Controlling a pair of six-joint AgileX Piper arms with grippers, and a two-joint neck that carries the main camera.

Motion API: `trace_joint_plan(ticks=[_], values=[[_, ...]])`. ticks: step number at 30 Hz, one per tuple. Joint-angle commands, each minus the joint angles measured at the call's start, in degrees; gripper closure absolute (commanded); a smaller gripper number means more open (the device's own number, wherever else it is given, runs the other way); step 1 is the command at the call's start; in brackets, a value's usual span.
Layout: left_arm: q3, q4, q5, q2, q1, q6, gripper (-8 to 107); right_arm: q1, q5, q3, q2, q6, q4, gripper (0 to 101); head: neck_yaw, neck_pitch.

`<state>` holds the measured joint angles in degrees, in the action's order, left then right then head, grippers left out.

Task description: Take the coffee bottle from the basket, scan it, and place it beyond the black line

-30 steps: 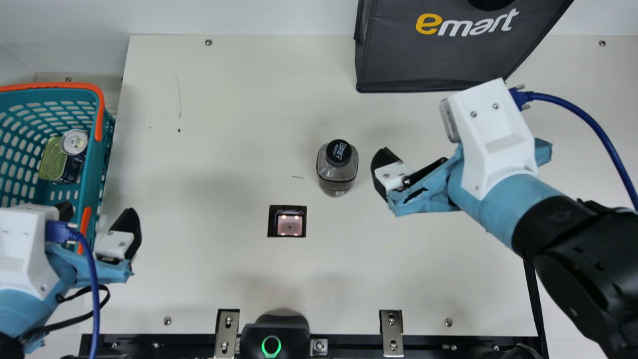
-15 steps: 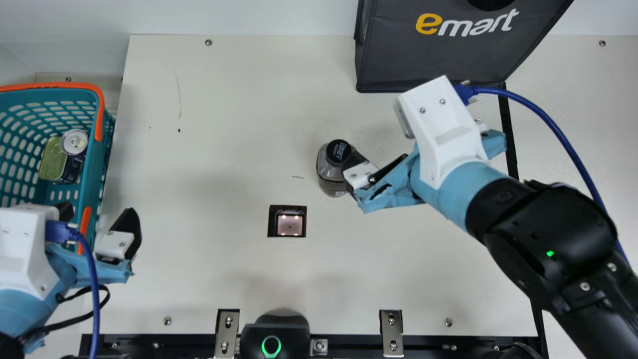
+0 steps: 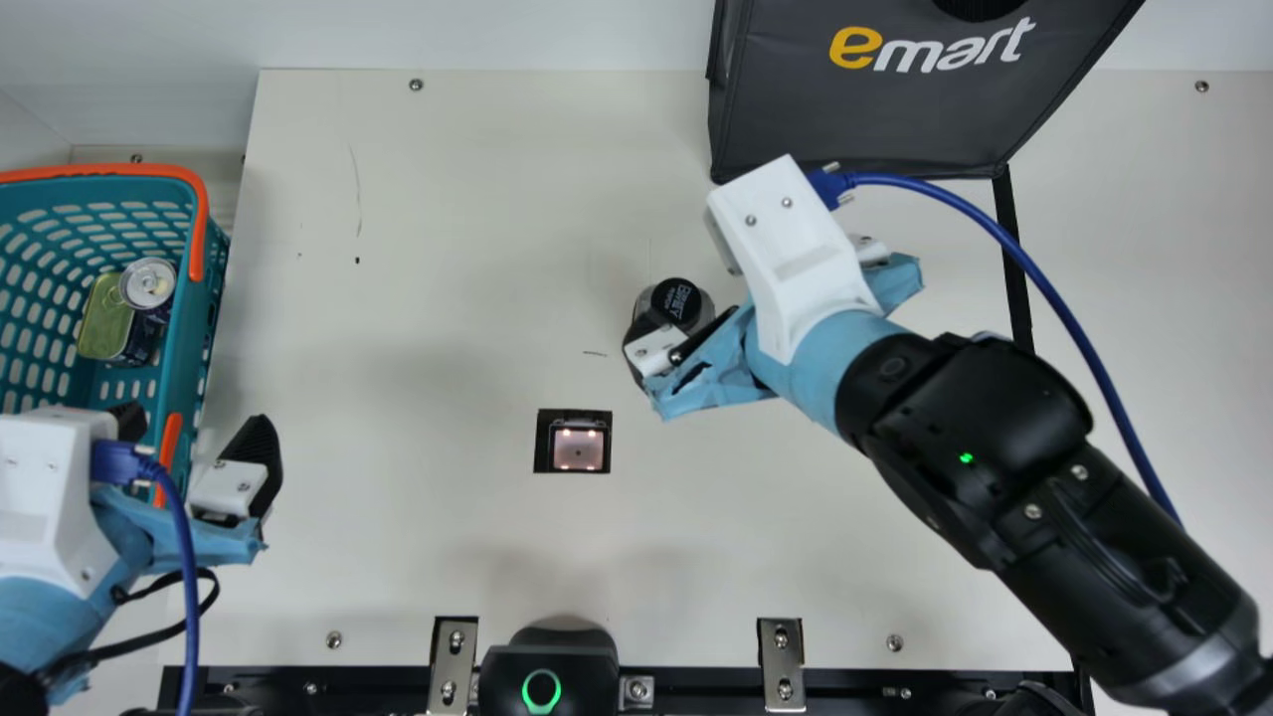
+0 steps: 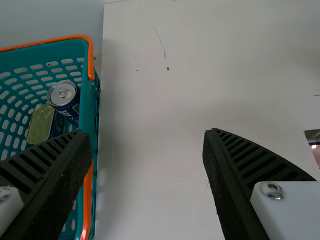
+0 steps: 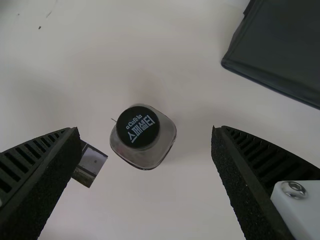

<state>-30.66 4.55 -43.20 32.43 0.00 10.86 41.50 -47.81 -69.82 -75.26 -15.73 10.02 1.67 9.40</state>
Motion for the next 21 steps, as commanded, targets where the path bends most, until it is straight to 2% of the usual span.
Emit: trace_joint_plan(ticks=[1, 21], values=[[0.0, 0.0, 0.0, 0.0, 0.0, 0.0, 9, 0.3, 0.2, -0.2, -0.9, -0.2, 0.1, 10, -0.1, -1.5], [0.0, 0.0, 0.0, 0.0, 0.0, 0.0, 9, 1.9, 2.3, -1.8, -9.2, -1.4, 1.6, 10, -0.1, -1.5]])
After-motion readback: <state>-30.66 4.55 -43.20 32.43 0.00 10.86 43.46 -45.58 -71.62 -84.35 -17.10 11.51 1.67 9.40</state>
